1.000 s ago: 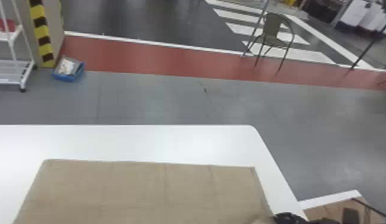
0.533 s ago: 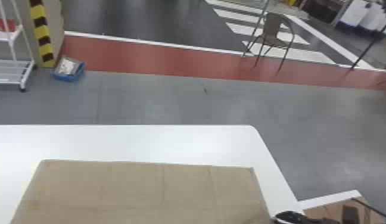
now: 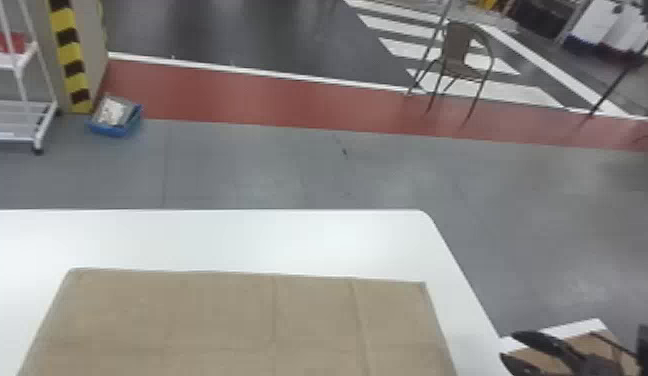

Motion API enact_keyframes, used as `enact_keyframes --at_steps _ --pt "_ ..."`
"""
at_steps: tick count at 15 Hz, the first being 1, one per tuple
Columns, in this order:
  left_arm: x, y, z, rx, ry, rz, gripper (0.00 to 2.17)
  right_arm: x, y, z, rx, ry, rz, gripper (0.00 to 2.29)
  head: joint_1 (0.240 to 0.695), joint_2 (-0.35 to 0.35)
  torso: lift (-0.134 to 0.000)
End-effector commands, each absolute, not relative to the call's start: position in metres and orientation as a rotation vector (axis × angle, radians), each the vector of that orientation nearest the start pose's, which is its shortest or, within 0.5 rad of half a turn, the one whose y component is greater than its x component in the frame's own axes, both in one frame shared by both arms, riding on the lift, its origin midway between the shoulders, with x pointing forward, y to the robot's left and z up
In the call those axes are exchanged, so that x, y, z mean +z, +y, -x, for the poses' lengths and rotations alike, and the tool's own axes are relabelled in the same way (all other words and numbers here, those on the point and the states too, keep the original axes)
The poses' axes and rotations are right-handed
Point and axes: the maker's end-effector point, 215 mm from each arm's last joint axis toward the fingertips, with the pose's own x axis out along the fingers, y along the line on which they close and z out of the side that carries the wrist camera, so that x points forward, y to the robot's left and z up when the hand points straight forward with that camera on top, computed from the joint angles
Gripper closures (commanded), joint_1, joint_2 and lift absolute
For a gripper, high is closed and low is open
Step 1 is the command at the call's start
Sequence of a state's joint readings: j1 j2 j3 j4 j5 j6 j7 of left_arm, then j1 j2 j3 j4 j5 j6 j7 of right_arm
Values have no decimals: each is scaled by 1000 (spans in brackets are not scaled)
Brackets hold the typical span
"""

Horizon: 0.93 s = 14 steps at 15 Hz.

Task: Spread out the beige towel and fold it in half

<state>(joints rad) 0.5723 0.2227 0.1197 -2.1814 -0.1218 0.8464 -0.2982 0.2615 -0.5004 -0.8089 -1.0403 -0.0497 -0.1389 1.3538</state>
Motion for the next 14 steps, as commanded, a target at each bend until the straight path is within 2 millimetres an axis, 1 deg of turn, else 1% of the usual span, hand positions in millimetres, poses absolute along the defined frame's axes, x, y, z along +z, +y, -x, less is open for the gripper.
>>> enact_keyframes --at_steps 1,2,3,4,5,6,7,8,9,10,12,14 --pt "-508 299 -354 -169 792 -217 154 -486 -576 -302 405 509 -25 768 695 -350 0" --pt "-504 284 -365 -199 751 -202 157 -494 -573 -309 359 499 -26 1021 695 -350 0" --pt "-500 274 -376 -224 705 -197 225 -501 -571 -315 322 492 -37 1197 695 -350 0" --pt "-499 262 -387 -249 668 -189 326 -509 -571 -323 267 489 -58 1420 695 -350 0" --pt "-505 253 -394 -264 667 -187 559 -517 -569 -331 224 490 -76 1534 695 -350 0" --pt "-507 245 -398 -279 651 -187 856 -523 -564 -338 206 487 -86 1625 695 -350 0" --pt "-509 236 -400 -297 644 -178 1193 -527 -555 -344 211 488 -93 1649 695 -350 0" --pt "-508 230 -404 -314 629 -172 1443 -534 -546 -348 214 496 -99 1649 695 -350 0" --pt "-515 225 -406 -326 637 -172 1443 -544 -537 -351 210 516 -104 1649 695 -350 0" --pt "-520 222 -409 -338 643 -173 1447 -550 -529 -354 214 523 -108 1649 695 -350 0" --pt "-524 218 -413 -354 641 -178 1447 -563 -520 -351 210 554 -128 1649 695 -350 0" --pt "-523 216 -415 -367 641 -183 1447 -570 -516 -350 209 578 -139 1649 695 -350 0"
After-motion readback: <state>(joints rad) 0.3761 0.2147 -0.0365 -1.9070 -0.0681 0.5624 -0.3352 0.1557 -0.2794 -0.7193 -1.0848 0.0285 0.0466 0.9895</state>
